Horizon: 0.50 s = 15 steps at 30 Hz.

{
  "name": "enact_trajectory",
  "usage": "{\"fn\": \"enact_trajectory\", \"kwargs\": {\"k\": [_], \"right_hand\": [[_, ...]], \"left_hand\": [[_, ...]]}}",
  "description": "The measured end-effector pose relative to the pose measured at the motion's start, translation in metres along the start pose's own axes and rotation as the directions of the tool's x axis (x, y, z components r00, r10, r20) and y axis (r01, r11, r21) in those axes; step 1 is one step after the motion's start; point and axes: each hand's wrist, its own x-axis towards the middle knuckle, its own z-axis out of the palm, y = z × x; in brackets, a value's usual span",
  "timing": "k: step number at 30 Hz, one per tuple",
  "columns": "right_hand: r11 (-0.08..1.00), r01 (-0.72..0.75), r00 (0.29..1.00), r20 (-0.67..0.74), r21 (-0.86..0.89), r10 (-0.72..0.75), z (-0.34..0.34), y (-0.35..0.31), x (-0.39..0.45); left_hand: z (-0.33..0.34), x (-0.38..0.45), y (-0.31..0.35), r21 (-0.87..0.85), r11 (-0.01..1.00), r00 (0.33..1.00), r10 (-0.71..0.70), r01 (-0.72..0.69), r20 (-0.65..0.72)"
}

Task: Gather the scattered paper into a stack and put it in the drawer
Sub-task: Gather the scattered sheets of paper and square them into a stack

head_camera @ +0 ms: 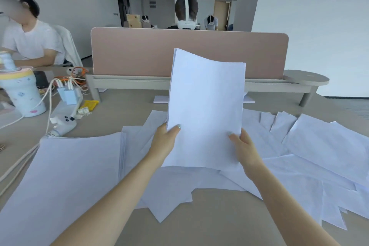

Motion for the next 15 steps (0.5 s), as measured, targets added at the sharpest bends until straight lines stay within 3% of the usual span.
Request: {"fn": "enact_trajectory", "kwargs": {"k": [5, 12, 15], "right_hand": [[0.991, -0.024, 0.978, 0.200, -0.130, 0.049, 0.064, 0.006, -0.007], [0.953, 0.123, 0.895, 0.447, -0.275, 0.014, 0.165, 0.005, -0.059], [0.940, 0.177, 0.879, 0.477, -0.293, -0.018, 0.198, 0.007, -0.084]], "left_hand": [[-0.078, -0.013, -0.004, 0.096, 0.989, 0.975, -0.087, 0.109, -0.203], [-0.208, -0.074, -0.015, 0.207, 0.931, 0.925, -0.232, 0.300, -0.300], [-0.240, -0.099, -0.019, 0.239, 0.900, 0.899, -0.271, 0.363, -0.344]]}}
